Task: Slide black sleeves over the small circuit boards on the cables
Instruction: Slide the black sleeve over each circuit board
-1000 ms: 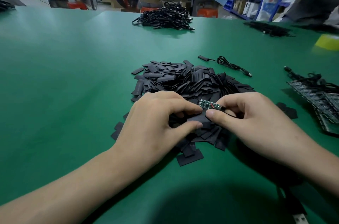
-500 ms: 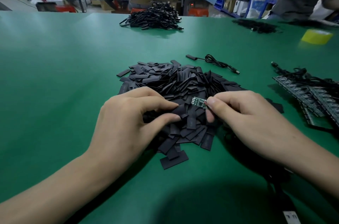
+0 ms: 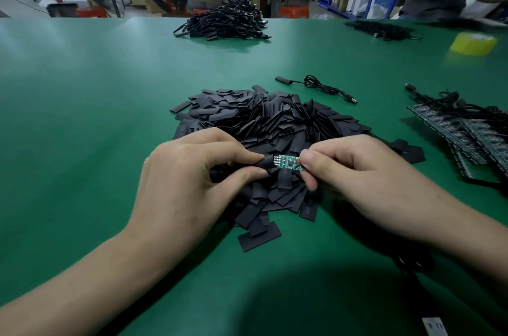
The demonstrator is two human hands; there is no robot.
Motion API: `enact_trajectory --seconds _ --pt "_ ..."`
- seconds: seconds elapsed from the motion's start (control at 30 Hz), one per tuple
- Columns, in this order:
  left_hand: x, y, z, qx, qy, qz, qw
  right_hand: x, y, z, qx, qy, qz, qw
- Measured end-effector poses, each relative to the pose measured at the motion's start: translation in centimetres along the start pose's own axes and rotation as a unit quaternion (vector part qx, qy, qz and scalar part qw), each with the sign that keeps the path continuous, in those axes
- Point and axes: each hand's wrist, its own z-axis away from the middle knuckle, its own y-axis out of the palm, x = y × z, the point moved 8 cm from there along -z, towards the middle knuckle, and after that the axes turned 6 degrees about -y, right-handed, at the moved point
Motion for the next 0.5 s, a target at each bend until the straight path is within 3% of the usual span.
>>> enact_trajectory --seconds 0.17,0.3,0.4,0.5 --pt "-0.3 0.1 0.1 0.014 0.026 -0.031 0.999 0.2 0.2 0.1 0.014 0.000 0.035 0.999" --pt "-1.6 0.4 0.2 0.010 0.135 -0.120 0.983 -0.3 0.5 0.2 0.027 0.010 0.053 0.998" --pt "-2.1 0.5 0.3 -0.001 0.188 -0.146 0.971 -1.0 0.7 0.1 0.040 0.039 -0.002 0.998" --pt "-2.2 0.7 0.4 0.000 0.191 -0.140 0.971 -1.6 1.0 0.1 0.054 0.067 -0.086 0.993"
